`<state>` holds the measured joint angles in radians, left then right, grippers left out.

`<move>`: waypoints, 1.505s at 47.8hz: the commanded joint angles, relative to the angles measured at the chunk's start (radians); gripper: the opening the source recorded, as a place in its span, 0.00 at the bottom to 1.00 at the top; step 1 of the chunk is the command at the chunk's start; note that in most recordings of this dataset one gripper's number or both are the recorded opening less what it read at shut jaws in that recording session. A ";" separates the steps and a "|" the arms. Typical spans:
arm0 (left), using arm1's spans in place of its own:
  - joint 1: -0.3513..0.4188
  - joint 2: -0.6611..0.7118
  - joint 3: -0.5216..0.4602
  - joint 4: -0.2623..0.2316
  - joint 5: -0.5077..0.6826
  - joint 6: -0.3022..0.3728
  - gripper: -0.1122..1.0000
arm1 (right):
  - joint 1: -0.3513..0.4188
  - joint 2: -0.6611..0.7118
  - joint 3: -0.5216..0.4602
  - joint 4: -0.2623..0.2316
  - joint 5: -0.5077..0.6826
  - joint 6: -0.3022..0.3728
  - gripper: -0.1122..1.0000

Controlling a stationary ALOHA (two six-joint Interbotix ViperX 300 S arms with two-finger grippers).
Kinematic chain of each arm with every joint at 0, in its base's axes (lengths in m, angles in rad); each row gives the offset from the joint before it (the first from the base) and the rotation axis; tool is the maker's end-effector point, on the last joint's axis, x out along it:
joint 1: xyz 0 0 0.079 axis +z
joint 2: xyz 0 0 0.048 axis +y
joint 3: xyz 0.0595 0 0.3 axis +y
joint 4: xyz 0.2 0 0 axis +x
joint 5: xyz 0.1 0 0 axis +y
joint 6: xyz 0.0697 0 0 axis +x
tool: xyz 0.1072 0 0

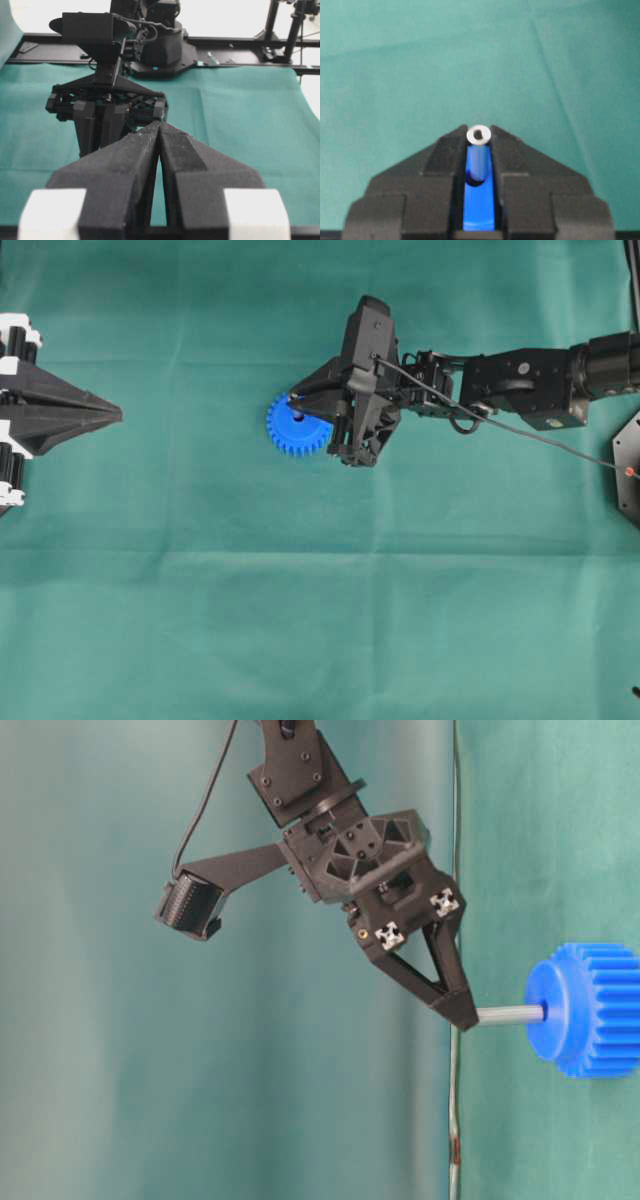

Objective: Insert the shaft placed at a random location into the center hole of the medium gear at another random location.
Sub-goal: 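Position the held shaft above the blue gear's center hole, then lower the shaft into the gear's center hole with the right gripper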

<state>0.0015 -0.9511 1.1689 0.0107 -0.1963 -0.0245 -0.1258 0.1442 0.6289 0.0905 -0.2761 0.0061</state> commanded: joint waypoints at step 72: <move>0.002 0.008 -0.009 0.003 -0.005 -0.002 0.10 | 0.008 -0.043 0.018 0.002 -0.051 0.008 0.22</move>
<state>0.0015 -0.9511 1.1704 0.0107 -0.1948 -0.0245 -0.1197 0.1335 0.6565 0.0920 -0.3114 0.0077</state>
